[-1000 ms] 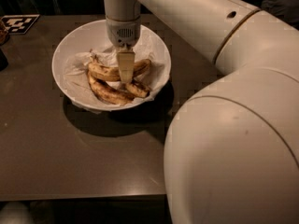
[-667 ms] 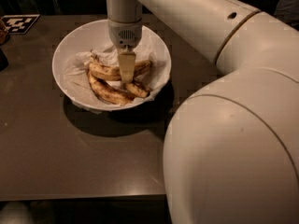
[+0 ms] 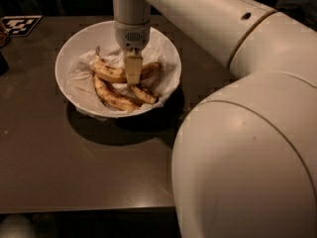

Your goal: Pick banana from white bowl

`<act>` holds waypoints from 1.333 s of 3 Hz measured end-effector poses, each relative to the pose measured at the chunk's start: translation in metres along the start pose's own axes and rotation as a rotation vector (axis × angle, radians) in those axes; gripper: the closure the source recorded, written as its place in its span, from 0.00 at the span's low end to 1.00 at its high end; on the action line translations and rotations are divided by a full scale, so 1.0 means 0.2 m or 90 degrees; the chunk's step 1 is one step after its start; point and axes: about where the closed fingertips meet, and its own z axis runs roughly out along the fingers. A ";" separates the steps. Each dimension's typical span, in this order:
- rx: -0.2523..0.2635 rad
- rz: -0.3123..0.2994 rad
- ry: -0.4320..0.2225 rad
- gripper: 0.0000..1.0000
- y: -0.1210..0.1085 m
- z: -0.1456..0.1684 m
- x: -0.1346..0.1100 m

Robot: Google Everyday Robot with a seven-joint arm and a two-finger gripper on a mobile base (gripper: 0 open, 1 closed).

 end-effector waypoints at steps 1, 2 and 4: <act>0.047 0.010 -0.045 1.00 0.09 -0.10 0.04; 0.130 0.012 -0.100 1.00 0.31 -0.32 0.12; 0.227 -0.014 -0.141 1.00 0.71 -0.63 0.20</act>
Offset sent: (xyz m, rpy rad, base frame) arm -0.1203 -0.0737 0.1112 0.3057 -0.3208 -0.0367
